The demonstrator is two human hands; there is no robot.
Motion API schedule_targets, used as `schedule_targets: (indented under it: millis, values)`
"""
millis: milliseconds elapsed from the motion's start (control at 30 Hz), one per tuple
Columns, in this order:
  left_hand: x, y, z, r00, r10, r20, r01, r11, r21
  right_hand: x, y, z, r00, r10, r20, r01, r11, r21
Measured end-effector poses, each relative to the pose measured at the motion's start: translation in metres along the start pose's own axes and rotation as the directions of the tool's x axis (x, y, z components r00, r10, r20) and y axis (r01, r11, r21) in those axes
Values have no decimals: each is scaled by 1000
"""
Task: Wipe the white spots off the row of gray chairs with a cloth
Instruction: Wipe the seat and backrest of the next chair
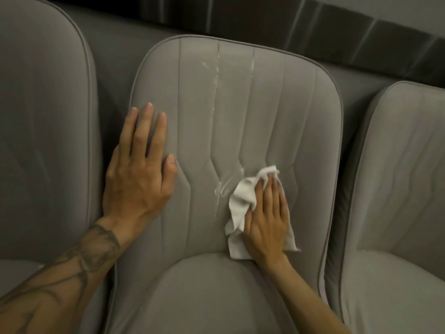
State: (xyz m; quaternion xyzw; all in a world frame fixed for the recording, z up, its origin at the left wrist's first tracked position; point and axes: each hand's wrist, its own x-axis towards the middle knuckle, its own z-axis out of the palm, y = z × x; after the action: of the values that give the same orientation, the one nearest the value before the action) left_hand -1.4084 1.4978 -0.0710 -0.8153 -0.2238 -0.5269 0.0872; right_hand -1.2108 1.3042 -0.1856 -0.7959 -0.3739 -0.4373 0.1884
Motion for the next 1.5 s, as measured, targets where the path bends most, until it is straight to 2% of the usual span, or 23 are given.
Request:
schedule_targets:
  millis: [67,200,267,367,433,500,567,667,733,867,933,1133,1367,1500]
  values:
    - [1,0,0,1000,0,1,0,1000,3,46,-2,-6,999,7,-54,-9,999,-41]
    - [1,-2,0,1000,10,-6,-10,1000,1,115,-6,-10,972,138,-191,-137,990,17]
    - [0,-2,2,1000,14,-12,-14,1000,9,86,-7,-3,977,108,-183,-102,994,44]
    - [0,-1,2,1000,16,-19,-16,1000,14,-13,-13,17,999,26,-47,-23,998,57]
    - [0,-1,1,1000,11,-15,-11,1000,27,-41,-15,23,999,36,-5,-36,997,64]
    - [0,0,0,1000,10,-12,-9,1000,21,-28,-16,21,999,32,2,-32,998,55]
    - [0,0,0,1000,9,-16,-9,1000,27,11,-16,16,998,46,-52,-44,998,35]
    - [0,-1,0,1000,15,-19,-14,1000,23,59,-22,10,980,151,-126,-141,987,82]
    - [0,0,0,1000,8,-20,-7,1000,30,54,-24,13,982,150,-119,-133,982,137]
    - [1,0,0,1000,9,-21,-8,999,33,-10,-33,19,999,49,-21,-44,983,180]
    - [1,1,0,1000,2,-16,-2,999,35,-7,-40,19,995,97,-2,-95,977,190]
    - [1,1,-1,1000,4,-29,-3,999,37,73,-55,15,978,148,-150,-113,969,220]
    - [1,-1,1,1000,2,-24,-1,999,48,8,-77,29,992,86,-94,-70,985,158]
    - [1,-2,3,999,14,-37,-12,999,45,80,-76,14,972,98,-214,-55,979,198]
